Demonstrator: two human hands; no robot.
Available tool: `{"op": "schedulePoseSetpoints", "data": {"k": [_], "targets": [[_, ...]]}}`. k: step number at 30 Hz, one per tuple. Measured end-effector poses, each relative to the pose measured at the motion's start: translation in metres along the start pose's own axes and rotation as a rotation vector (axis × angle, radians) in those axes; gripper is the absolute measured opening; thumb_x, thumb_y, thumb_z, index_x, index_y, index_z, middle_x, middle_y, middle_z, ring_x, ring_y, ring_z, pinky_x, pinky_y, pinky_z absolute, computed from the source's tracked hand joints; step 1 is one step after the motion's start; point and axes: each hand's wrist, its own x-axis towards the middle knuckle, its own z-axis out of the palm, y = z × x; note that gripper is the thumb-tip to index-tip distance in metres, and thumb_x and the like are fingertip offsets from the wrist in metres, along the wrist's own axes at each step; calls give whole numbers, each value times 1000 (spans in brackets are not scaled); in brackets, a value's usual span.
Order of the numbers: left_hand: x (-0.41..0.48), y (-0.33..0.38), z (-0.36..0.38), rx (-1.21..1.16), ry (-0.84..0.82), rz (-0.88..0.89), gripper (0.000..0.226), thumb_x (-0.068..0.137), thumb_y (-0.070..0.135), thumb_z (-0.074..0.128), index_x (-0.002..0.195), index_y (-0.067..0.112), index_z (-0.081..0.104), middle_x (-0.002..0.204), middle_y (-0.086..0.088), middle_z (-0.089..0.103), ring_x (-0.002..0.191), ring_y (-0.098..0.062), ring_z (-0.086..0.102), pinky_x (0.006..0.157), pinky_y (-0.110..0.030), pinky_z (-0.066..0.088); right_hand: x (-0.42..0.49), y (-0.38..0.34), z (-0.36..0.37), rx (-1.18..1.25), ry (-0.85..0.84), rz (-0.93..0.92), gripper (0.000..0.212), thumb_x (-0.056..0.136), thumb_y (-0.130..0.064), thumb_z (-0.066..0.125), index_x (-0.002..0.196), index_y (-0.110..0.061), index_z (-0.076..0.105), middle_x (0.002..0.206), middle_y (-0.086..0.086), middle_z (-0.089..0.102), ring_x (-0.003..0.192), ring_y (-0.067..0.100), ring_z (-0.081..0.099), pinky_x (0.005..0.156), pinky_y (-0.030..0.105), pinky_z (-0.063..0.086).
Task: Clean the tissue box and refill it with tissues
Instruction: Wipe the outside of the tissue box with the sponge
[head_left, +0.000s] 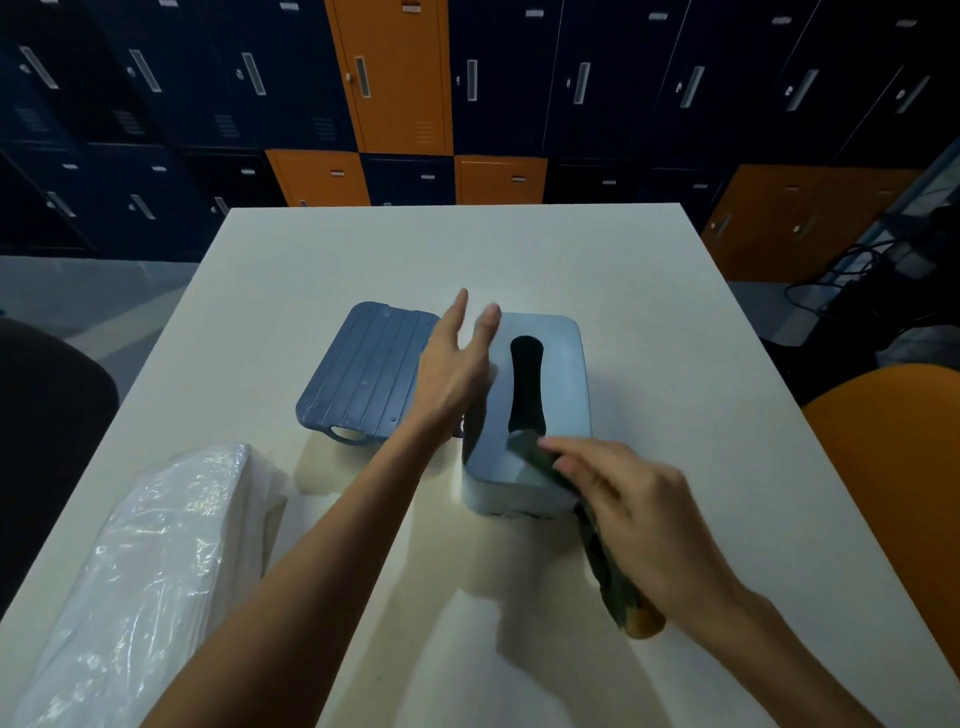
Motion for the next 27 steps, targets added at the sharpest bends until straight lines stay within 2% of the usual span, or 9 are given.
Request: {"op": "schedulePoseSetpoints", "data": {"k": [2, 5, 7, 9, 12, 16, 19, 22, 27], "targets": [[0, 16, -11, -115, 72, 2, 61, 96, 51, 46, 148, 24, 33, 154, 5, 33, 139, -11, 33, 114, -29, 24, 21, -13, -13, 211, 76, 256, 20, 94, -33, 52, 102, -32, 70, 85, -14, 71, 84, 7, 66, 75, 27, 58], [-7, 45, -23, -276, 51, -71, 60, 96, 52, 42, 146, 20, 38, 149, 1, 41, 136, -16, 40, 108, -36, 32, 63, -24, -27, 602, 216, 536, 21, 97, -29, 53, 96, -17, 70, 92, 6, 72, 91, 27, 69, 77, 40, 60], [-15, 64, -26, -361, -99, -145, 62, 95, 57, 39, 146, 23, 36, 148, -2, 43, 132, -23, 45, 103, -44, 38, 91, -39, -31, 740, 229, 519, 28, 100, -32, 47, 103, -11, 65, 100, 12, 70, 93, 28, 69, 75, 35, 60], [-21, 79, -24, -461, -266, -190, 61, 93, 58, 41, 143, 24, 40, 141, -9, 49, 123, -28, 53, 98, -48, 47, 116, -57, -30, 762, 130, 392, 34, 102, -36, 38, 115, -14, 61, 109, 6, 68, 97, 19, 67, 72, 24, 59], [-19, 90, -32, -599, -345, -206, 50, 92, 46, 53, 127, 11, 53, 118, -21, 63, 97, -26, 65, 81, -40, 57, 145, -73, -27, 720, 13, 261, 36, 103, -37, 34, 121, -18, 58, 123, 5, 62, 110, 15, 61, 86, 21, 53], [8, 78, -56, -659, -129, -195, 51, 93, 26, 59, 132, 4, 35, 102, -19, 68, 74, -23, 69, 62, -33, 58, 165, -53, -26, 362, 219, 160, 27, 101, -29, 43, 116, -20, 64, 112, -6, 65, 106, 8, 60, 93, 25, 48], [31, 61, -65, -435, 60, -67, 47, 93, 23, 61, 123, 14, 26, 104, -18, 56, 80, -26, 67, 61, -33, 57, 161, -13, -12, -18, 196, 252, 30, 100, -28, 44, 124, -16, 59, 121, 2, 62, 112, 14, 55, 90, 23, 40], [43, 50, -63, -300, 3, -2, 30, 95, 22, 58, 120, 14, 44, 102, -11, 60, 83, -24, 66, 60, -29, 56, 147, 23, 15, -171, 58, 351, 37, 101, -31, 39, 134, -16, 49, 137, 10, 48, 126, 26, 45, 103, 31, 33], [53, 28, -37, -99, -142, 110, 33, 94, 24, 60, 125, 16, 50, 109, -9, 63, 98, -23, 65, 81, -37, 58, 133, 43, 36, -326, -29, 289, 43, 104, -29, 30, 143, -15, 40, 149, 13, 34, 137, 28, 31, 111, 42, 28]]}}
